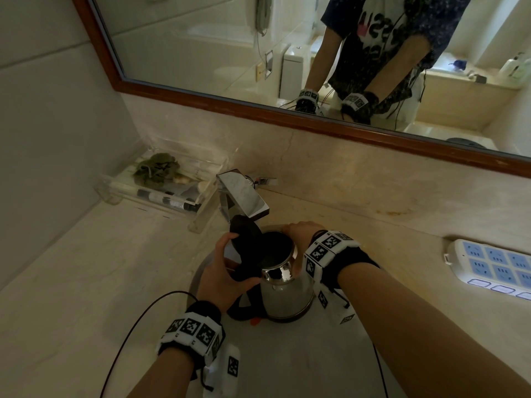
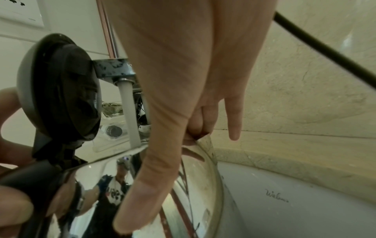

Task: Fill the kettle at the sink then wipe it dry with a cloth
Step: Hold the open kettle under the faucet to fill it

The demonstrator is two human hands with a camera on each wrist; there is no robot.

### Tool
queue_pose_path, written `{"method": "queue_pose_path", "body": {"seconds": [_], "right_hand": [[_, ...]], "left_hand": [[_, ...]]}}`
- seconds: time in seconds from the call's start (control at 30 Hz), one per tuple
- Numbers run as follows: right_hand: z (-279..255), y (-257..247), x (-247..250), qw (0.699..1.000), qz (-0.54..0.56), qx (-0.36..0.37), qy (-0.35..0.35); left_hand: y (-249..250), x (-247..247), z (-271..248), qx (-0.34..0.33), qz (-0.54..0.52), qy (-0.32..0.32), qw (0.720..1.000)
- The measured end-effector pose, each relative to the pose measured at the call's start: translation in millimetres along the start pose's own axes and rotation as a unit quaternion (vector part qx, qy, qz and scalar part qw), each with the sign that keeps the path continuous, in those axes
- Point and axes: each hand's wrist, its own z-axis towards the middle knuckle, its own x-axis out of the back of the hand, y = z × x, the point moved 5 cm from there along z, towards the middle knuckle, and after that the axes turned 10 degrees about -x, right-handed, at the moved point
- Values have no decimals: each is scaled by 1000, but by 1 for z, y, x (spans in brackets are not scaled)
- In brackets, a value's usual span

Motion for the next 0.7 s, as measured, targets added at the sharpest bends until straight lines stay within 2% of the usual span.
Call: {"method": "queue_pose_path", "body": {"seconds": [0.7], "right_hand": [[-1,2,-1,1000,12,-3,5]], "left_hand": [[-1,0,0,1,-1,2,1000]]}}
